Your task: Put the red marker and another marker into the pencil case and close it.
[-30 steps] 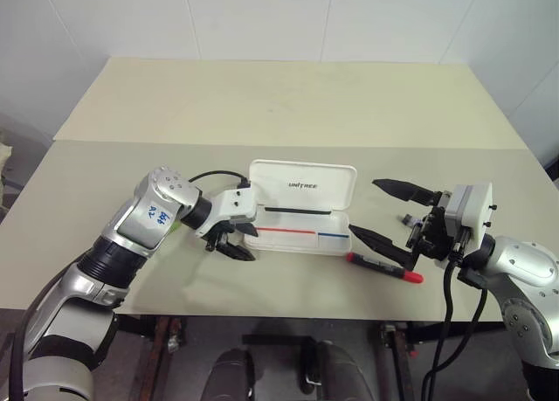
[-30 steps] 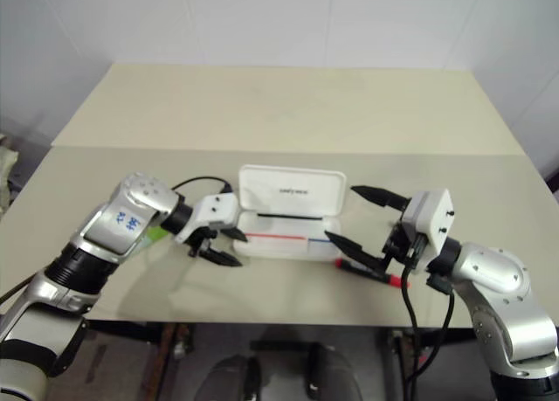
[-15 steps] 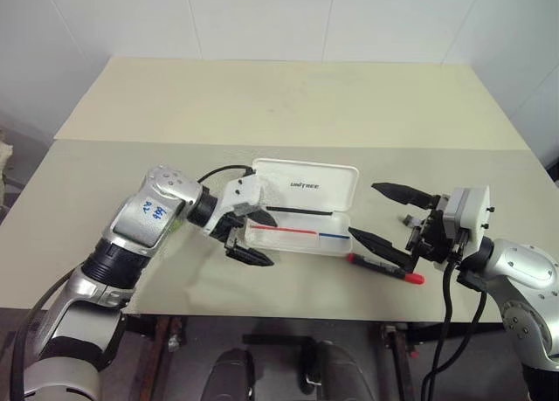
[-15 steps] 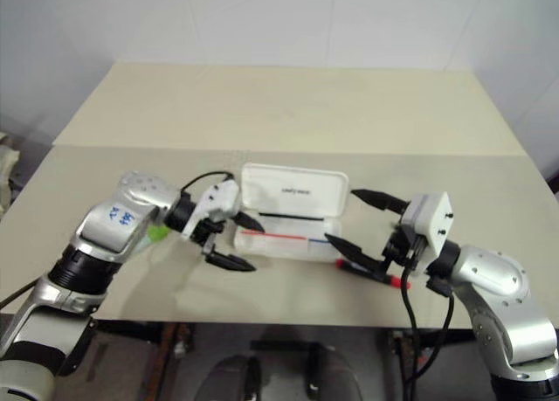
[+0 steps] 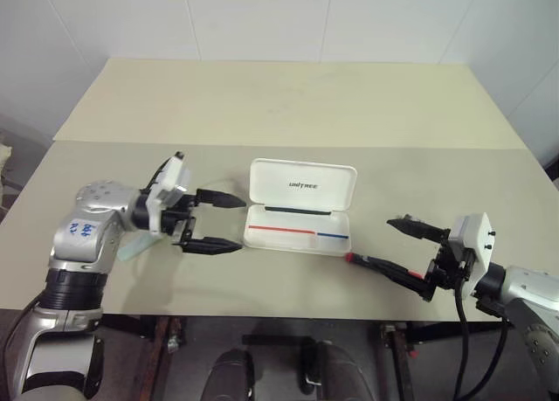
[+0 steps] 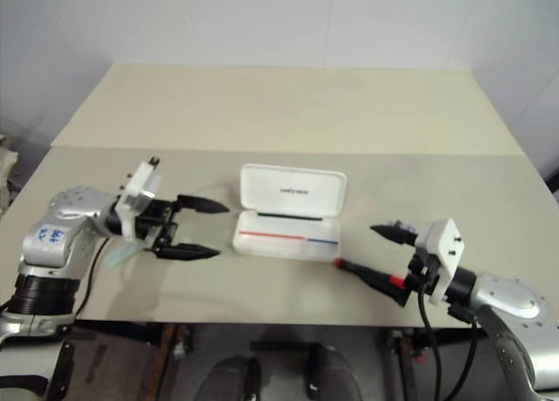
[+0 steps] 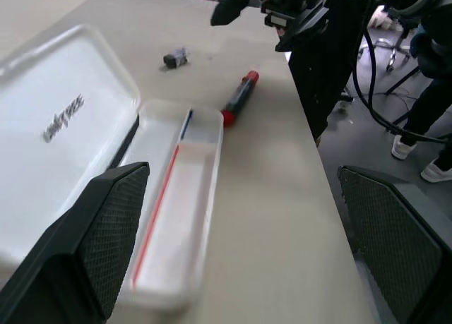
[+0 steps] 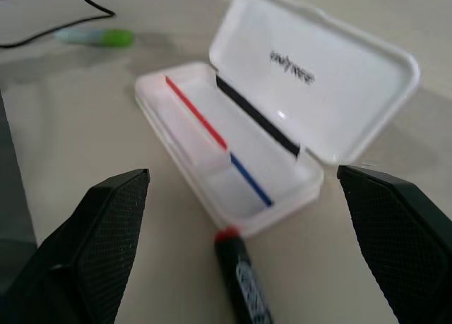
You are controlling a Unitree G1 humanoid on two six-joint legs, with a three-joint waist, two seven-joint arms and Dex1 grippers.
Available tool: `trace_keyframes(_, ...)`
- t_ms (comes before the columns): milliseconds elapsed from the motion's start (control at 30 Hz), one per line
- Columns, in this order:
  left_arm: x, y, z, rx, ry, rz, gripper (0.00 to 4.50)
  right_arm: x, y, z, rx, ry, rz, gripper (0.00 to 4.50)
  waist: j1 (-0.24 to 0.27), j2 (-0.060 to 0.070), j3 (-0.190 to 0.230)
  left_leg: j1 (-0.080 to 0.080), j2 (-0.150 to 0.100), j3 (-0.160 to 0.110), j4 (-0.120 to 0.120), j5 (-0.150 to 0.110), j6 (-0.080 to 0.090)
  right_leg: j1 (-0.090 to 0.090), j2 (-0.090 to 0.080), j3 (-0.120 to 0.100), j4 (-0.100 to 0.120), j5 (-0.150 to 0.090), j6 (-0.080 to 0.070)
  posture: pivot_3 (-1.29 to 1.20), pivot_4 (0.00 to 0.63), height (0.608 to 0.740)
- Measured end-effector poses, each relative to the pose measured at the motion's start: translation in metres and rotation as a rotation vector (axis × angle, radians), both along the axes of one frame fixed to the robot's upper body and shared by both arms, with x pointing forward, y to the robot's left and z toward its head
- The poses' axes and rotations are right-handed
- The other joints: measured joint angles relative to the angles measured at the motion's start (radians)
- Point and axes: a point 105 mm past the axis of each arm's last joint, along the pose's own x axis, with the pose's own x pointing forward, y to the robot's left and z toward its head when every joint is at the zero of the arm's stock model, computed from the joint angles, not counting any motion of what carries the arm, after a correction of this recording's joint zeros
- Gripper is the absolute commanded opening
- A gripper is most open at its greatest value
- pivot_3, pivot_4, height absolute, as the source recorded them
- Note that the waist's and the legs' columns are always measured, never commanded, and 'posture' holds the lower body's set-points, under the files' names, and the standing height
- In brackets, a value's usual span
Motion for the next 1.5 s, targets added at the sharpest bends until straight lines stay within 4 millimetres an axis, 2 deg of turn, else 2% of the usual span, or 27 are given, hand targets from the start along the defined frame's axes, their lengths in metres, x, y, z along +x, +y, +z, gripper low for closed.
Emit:
trace_keyframes(133,-0.002,0.029,-0.007,0.02,0.024,0.083,4.48,-0.007,-0.013,-0.022,-0.032,0.077,-0.024,4.5,0.001,0.0,0.0,0.0,0.001,0.0,0.0,0.0,0.0,0.0,0.0,0.0,-0.001,0.0,0.0,0.0,0.15,0.74)
trace_keyframes(200,-0.003,0.036,-0.008,0.021,0.032,0.105,4.48,-0.007,-0.019,-0.029,-0.052,0.096,-0.024,4.5,0.001,0.0,0.0,0.0,0.002,0.0,0.0,0.0,0.0,0.0,-0.001,0.0,-0.002,0.0,0.0,0.0,0.15,0.74)
trace_keyframes(300,-0.004,0.039,-0.01,0.014,0.031,0.111,4.48,-0.005,-0.027,-0.034,-0.074,0.106,-0.013,4.5,0.001,0.0,0.0,0.0,0.002,0.0,0.0,0.0,0.0,0.0,-0.001,0.0,-0.002,0.0,0.0,0.0,0.15,0.74)
trace_keyframes(433,-0.003,0.041,-0.01,0.007,0.01,0.113,4.48,0.008,-0.034,-0.036,-0.085,0.098,0.011,4.5,-0.001,0.0,0.0,0.0,0.002,0.001,-0.001,0.0,0.0,0.0,-0.001,0.0,-0.002,0.0,0.0,0.0,0.15,0.74)
trace_keyframes(600,-0.001,0.042,-0.007,-0.012,-0.014,0.112,4.48,0.017,-0.039,-0.048,-0.101,0.141,0.054,4.5,0.0,0.0,0.0,0.0,0.002,0.001,-0.001,-0.001,-0.001,0.0,0.0,0.0,-0.002,-0.001,-0.001,0.0,0.15,0.74)
trace_keyframes(733,0.0,0.043,-0.004,-0.026,-0.023,0.11,4.5,0.017,-0.04,-0.058,-0.107,0.183,0.093,3.56,0.0,0.0,0.0,0.0,0.001,0.001,-0.001,-0.001,-0.001,0.0,0.0,-0.001,-0.001,0.0,-0.001,0.0,0.15,0.74)
trace_keyframes(1000,-0.001,0.041,0.0,-0.041,-0.037,0.098,4.5,0.018,-0.042,-0.069,-0.154,0.165,0.136,0.68,0.0,0.0,0.0,0.001,0.001,0.002,-0.001,-0.001,-0.001,0.0,0.0,-0.001,0.0,0.0,-0.001,0.0,0.15,0.74)
trace_keyframes(1300,-0.001,0.04,0.002,-0.036,-0.069,0.087,4.5,0.02,-0.043,-0.07,-0.19,0.1,0.172,0.61,0.0,-0.003,-0.002,0.002,0.002,0.004,-0.001,-0.001,-0.001,0.0,0.0,-0.001,0.0,0.0,0.0,0.0,0.15,0.74)
trace_keyframes(1500,0.002,0.035,0.002,-0.063,-0.14,0.07,4.5,0.008,-0.053,-0.064,-0.253,0.099,0.21,0.61,0.007,-0.003,-0.002,0.001,0.002,0.005,-0.001,-0.001,0.0,0.0,-0.001,-0.001,0.0,0.0,0.001,0.0,0.15,0.74)
